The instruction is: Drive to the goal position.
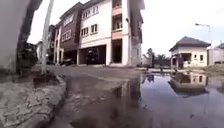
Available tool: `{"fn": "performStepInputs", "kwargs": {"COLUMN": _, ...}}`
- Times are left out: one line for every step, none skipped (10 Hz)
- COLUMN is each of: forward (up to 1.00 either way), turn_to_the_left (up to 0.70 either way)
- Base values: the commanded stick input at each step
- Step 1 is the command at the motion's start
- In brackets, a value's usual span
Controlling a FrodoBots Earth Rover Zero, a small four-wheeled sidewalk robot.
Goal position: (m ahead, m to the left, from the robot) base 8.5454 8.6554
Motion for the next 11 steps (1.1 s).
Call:
{"fn": "performStepInputs", "kwargs": {"forward": 0.69, "turn_to_the_left": 0.03}}
{"fn": "performStepInputs", "kwargs": {"forward": 0.69, "turn_to_the_left": 0.03}}
{"fn": "performStepInputs", "kwargs": {"forward": 0.69, "turn_to_the_left": 0.03}}
{"fn": "performStepInputs", "kwargs": {"forward": 0.69, "turn_to_the_left": 0.03}}
{"fn": "performStepInputs", "kwargs": {"forward": 0.69, "turn_to_the_left": 0.03}}
{"fn": "performStepInputs", "kwargs": {"forward": 0.69, "turn_to_the_left": 0.03}}
{"fn": "performStepInputs", "kwargs": {"forward": 0.69, "turn_to_the_left": 0.31}}
{"fn": "performStepInputs", "kwargs": {"forward": 0.69, "turn_to_the_left": 0.21}}
{"fn": "performStepInputs", "kwargs": {"forward": 0.69, "turn_to_the_left": 0.05}}
{"fn": "performStepInputs", "kwargs": {"forward": 0.69, "turn_to_the_left": 0.03}}
{"fn": "performStepInputs", "kwargs": {"forward": 0.69, "turn_to_the_left": 0.03}}
